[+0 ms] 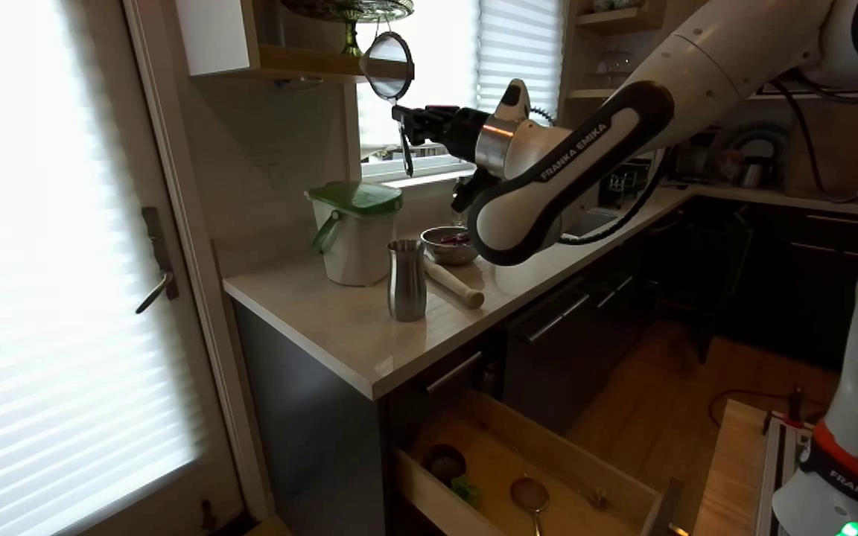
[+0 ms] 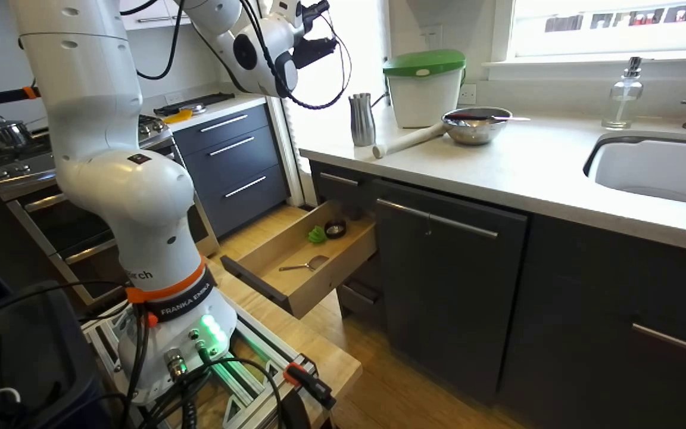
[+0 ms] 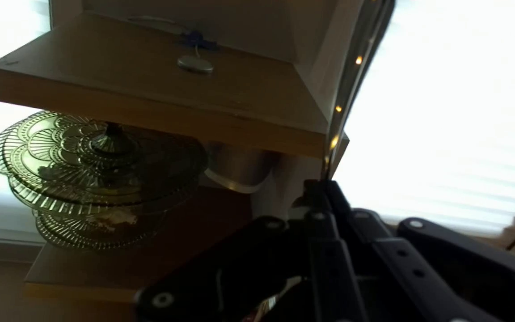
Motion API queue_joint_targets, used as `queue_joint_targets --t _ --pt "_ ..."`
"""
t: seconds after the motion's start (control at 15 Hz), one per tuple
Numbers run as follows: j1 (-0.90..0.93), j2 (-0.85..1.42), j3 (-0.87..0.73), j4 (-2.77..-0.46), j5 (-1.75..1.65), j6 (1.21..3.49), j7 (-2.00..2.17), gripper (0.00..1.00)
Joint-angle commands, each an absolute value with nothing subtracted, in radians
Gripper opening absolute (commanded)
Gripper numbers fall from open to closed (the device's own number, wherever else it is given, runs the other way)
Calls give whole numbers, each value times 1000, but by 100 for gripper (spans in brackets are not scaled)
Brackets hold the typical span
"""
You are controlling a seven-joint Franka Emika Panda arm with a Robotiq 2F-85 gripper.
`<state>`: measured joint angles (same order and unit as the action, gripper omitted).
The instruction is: Take the strainer out of the drawer and put it in the silver cup
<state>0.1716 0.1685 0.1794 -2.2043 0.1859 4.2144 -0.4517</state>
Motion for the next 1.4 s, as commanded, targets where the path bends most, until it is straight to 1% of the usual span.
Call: queue_joint_targets --t 0.0,0.67,1.13,1.2,1.33 --pt "192 258 144 -2131 200 4250 -431 1" --pt "245 474 77 -2004 204 4247 -447 1" --pt "279 498 41 -2007 263 4243 -459 1" --pt "332 492 -30 -2014 274 4242 -430 1" --pt "374 485 -87 -2035 286 4241 -422 1"
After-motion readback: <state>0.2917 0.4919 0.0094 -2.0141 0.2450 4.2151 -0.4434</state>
